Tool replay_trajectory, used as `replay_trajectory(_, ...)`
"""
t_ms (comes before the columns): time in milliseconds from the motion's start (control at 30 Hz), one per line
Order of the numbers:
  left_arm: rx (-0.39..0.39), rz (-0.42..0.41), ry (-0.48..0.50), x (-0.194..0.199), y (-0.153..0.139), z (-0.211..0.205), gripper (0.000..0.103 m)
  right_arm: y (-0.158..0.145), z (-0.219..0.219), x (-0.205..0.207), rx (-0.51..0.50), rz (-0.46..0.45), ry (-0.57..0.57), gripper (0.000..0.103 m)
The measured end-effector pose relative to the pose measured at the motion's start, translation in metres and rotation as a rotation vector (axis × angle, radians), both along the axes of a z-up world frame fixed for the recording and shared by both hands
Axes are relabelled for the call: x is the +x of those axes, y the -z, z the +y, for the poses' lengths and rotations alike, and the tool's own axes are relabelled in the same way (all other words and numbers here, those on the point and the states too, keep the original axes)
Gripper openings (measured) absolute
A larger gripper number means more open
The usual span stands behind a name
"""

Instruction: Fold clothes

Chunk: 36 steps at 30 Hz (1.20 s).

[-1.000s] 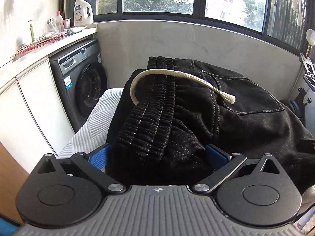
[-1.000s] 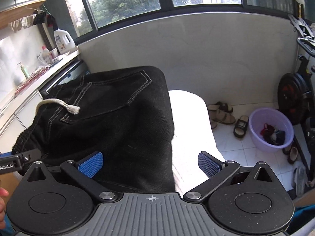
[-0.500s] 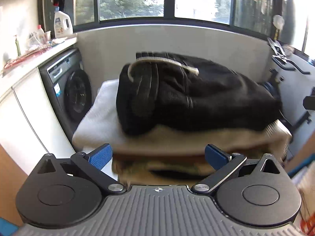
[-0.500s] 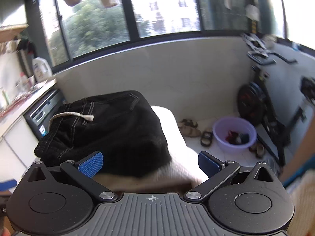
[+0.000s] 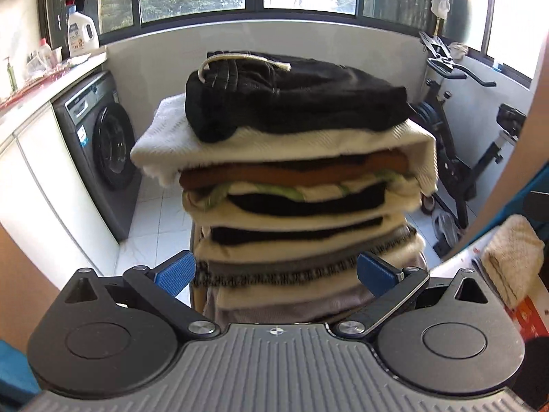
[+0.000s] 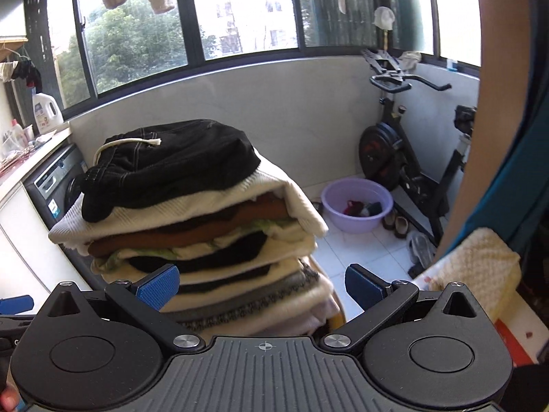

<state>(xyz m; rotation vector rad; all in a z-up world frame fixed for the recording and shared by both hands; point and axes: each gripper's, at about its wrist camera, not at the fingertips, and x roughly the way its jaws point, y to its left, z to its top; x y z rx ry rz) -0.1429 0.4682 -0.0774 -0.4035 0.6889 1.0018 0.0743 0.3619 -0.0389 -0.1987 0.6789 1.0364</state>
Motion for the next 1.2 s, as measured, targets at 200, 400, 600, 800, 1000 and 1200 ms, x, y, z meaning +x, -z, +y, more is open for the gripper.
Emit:
replay_trajectory(200,0.013,0.034,0.0,-0.006,-0.001,-0.042,0.102,0.007,-0.051,-0.015,-0.022,0.01,0.028,0.102)
replay_trajectory(400,-0.023,0.029,-0.033,0.002,0.003,-0.085,0.102,0.01,-0.103,-0.017,-0.024,-0.021,0.032,0.102)
replay_trajectory(600,-0.07,0.057,-0.071,0.024,0.012,-0.133,0.102,0.019,-0.155,-0.005,-0.025,-0.04,-0.01,0.102)
replay_trajectory(800,-0.046,0.09,-0.112,0.038,0.005,-0.175,0.102,0.024,-0.198,0.016,-0.009,-0.007,-0.031,0.102)
replay_trajectory(1000,-0.079,0.098,-0.119,0.052,0.009,-0.207,0.102,0.021,-0.23,0.031,0.002,-0.001,-0.049,0.102)
replay_trajectory(1200,-0.077,0.097,-0.103,0.064,0.005,-0.235,0.102,0.019,-0.256,0.047,0.012,0.016,-0.043,0.102)
